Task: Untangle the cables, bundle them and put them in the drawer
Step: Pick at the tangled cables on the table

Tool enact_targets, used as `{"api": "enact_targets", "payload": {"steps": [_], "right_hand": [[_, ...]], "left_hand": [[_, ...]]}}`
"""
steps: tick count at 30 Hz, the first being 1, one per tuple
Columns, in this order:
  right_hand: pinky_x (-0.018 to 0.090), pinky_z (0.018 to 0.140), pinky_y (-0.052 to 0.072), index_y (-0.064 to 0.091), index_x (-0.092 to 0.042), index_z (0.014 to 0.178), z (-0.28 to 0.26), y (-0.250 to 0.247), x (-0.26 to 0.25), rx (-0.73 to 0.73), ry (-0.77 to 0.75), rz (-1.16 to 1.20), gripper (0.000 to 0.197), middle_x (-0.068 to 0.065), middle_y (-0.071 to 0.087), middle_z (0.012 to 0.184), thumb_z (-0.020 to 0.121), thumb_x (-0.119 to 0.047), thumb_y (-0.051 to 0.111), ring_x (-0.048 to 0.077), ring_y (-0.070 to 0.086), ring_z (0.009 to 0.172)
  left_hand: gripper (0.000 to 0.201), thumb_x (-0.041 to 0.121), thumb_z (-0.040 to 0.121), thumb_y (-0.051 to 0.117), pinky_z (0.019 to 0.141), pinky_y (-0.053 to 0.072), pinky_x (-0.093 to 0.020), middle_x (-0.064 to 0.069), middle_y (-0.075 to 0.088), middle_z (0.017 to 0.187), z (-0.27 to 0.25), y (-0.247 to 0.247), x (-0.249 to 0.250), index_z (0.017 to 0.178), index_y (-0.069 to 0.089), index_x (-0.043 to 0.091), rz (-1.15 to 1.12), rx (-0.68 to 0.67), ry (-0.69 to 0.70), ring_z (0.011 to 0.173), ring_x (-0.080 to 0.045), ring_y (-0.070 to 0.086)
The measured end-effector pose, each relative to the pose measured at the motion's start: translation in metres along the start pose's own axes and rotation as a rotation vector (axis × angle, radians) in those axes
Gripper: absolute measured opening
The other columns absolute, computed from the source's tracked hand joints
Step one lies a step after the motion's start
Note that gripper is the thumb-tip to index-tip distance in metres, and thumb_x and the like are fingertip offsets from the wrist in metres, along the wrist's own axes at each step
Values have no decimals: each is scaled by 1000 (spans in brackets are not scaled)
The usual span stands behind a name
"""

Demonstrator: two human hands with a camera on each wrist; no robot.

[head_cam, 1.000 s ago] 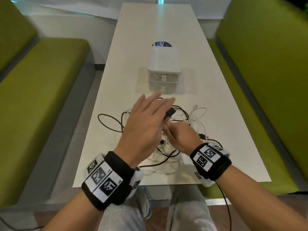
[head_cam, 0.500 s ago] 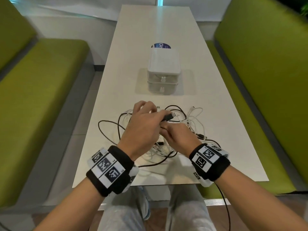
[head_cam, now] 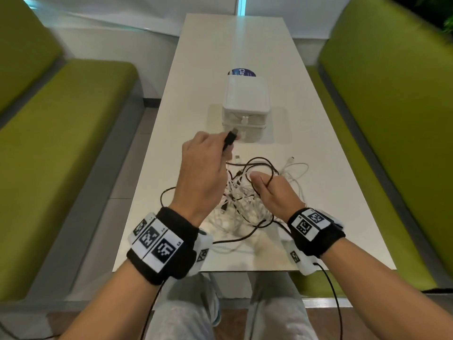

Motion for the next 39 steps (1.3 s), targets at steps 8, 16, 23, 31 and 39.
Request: {"api": "enact_targets", "payload": {"steps": [8,16,23,31,39], "right_hand": [[36,82,46,62,12,107,-10,7,-10,-93,-18,-147,66,29,65,103,82,-39,28,39,63,97],[30,53,36,43,-25,61,-11,3,-1,-36,28,-48,28,-1,52,55,88,-34,42,12,47,50],[23,50,24,30,-27,55,0,-14,2,61,68,-17,48,-8,34,46,102,-33,41,9,35,44],[31,51,33,49,-15,78,-14,-16,1,24,231,570,21,10,45,55,96,-24,48,23,41,50],[34,57,35,71,-22,66,-46,-13,-33,-316,90,400,34,3,55,57,92,-38,56,24,47,55]], "left_hand": [[47,24,95,28,108,36,-46,-9,59,124,-40,81,37,135,51,10,334,-320,231,118,-30,50],[50,1,86,47,68,25,-26,9,57,76,-39,82,18,134,53,10,248,-267,141,73,-16,40],[33,10,99,44,66,25,-18,10,49,83,2,8,42,126,61,16,30,22,217,75,-3,38],[33,20,101,38,70,36,-27,10,51,78,-11,17,14,128,57,22,16,-50,83,75,-13,48],[32,25,104,36,54,26,-17,16,37,56,-8,-8,1,124,60,21,-151,-12,-29,52,1,40]]}}
Point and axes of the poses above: each hand's wrist, its own z-axis towards the middle knuckle, its own y-axis out of the palm, x = y × z, the point moved 10 cm from there along z, towards the middle knuckle
